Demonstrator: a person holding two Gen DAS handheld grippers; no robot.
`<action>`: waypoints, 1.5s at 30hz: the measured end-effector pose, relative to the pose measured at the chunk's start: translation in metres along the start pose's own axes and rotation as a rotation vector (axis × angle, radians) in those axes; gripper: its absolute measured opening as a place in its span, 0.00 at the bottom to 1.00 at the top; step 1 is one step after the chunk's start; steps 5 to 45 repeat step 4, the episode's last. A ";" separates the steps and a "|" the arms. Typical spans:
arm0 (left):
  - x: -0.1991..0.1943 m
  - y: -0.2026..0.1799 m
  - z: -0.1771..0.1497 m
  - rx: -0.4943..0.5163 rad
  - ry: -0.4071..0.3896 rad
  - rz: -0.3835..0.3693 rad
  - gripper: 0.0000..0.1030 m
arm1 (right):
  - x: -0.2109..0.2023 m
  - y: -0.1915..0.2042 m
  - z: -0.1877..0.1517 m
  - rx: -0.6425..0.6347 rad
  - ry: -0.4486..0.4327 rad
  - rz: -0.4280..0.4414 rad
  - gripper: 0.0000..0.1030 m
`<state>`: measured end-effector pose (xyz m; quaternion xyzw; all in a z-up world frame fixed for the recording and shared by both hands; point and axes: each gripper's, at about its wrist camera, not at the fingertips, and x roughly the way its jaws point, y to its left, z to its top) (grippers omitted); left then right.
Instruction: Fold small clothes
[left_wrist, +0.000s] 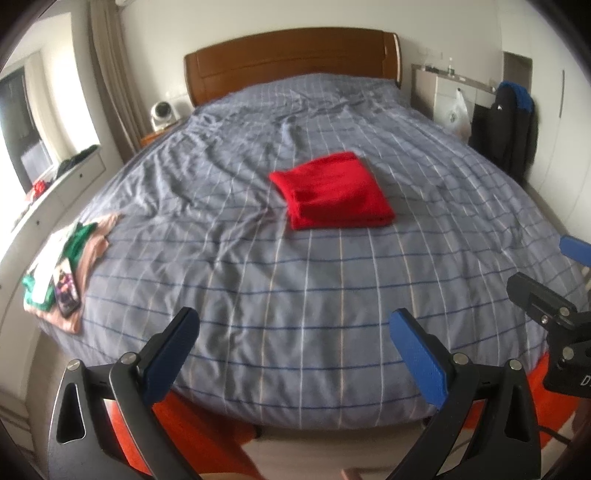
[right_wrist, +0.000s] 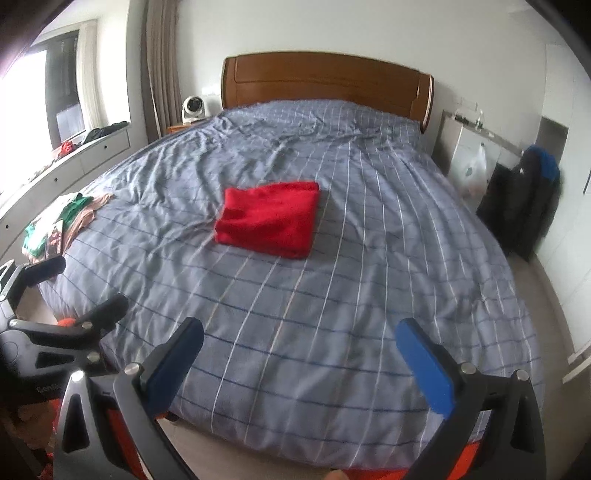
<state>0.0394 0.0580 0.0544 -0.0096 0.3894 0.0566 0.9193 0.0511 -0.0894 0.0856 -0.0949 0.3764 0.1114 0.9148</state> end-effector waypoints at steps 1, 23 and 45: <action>0.000 -0.001 -0.001 0.003 0.000 -0.003 1.00 | 0.000 -0.001 0.000 0.001 0.002 0.000 1.00; -0.001 -0.002 -0.003 0.010 -0.010 0.001 1.00 | 0.000 -0.001 -0.001 0.002 -0.007 -0.002 1.00; -0.001 -0.002 -0.003 0.010 -0.010 0.001 1.00 | 0.000 -0.001 -0.001 0.002 -0.007 -0.002 1.00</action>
